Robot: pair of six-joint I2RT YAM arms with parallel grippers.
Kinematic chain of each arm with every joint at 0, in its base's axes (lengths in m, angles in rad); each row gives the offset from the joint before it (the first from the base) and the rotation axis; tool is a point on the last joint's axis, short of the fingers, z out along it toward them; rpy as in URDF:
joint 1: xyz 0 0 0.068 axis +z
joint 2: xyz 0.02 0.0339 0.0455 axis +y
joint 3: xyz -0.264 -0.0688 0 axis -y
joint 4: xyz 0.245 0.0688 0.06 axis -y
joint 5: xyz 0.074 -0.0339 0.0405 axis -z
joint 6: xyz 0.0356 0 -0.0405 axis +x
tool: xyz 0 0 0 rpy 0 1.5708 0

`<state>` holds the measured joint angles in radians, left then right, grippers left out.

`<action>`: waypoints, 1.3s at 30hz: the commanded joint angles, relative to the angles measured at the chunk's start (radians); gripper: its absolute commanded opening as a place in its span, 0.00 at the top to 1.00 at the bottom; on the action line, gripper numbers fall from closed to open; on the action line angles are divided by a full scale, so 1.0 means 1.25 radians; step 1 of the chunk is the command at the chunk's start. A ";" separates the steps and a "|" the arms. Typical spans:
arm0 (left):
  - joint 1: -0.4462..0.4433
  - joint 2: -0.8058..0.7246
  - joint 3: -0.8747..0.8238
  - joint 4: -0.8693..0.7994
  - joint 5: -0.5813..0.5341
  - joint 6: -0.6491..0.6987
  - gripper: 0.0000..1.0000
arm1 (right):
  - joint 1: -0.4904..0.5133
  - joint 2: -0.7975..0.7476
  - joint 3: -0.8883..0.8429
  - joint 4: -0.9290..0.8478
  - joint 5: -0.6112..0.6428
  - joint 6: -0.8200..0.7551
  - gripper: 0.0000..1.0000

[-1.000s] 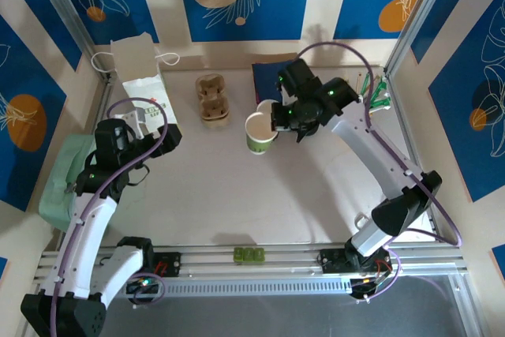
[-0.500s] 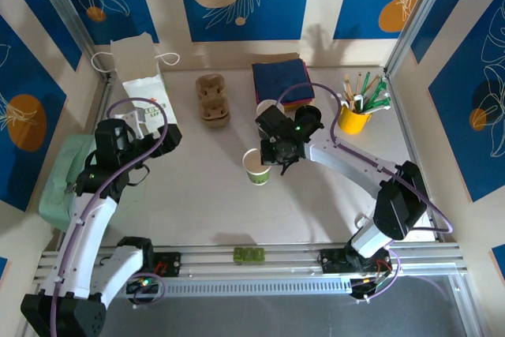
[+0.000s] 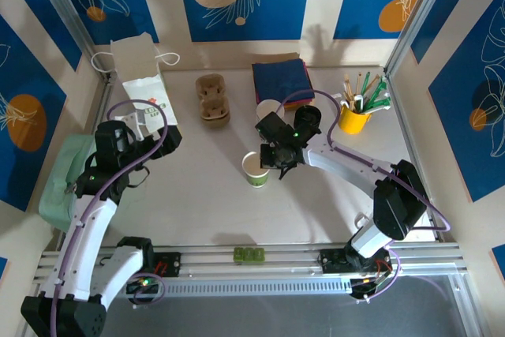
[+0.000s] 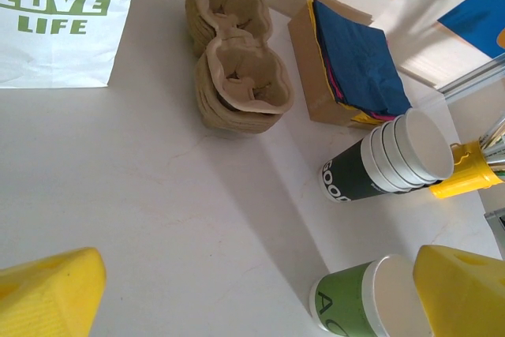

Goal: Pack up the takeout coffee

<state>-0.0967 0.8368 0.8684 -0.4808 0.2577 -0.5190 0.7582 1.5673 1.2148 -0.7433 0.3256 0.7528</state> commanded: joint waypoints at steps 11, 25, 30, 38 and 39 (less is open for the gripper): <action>-0.004 -0.011 0.020 -0.032 -0.012 0.021 0.00 | 0.010 -0.014 -0.024 0.009 -0.016 0.034 0.85; -0.003 0.005 0.050 -0.035 -0.015 0.037 0.01 | 0.011 -0.073 0.119 -0.123 0.076 0.010 0.61; -0.003 0.012 0.066 -0.018 -0.022 0.048 0.01 | -0.015 -0.101 0.138 -0.153 0.206 0.004 0.50; -0.003 0.012 0.053 0.029 -0.029 0.054 0.01 | -0.179 -0.068 0.142 -0.092 0.194 -0.012 0.47; -0.003 0.014 0.053 0.030 -0.029 0.055 0.01 | -0.198 -0.054 0.149 -0.084 0.190 -0.024 0.47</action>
<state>-0.0967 0.8543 0.9157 -0.4835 0.2333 -0.4755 0.5613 1.4639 1.3727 -0.8749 0.5537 0.7471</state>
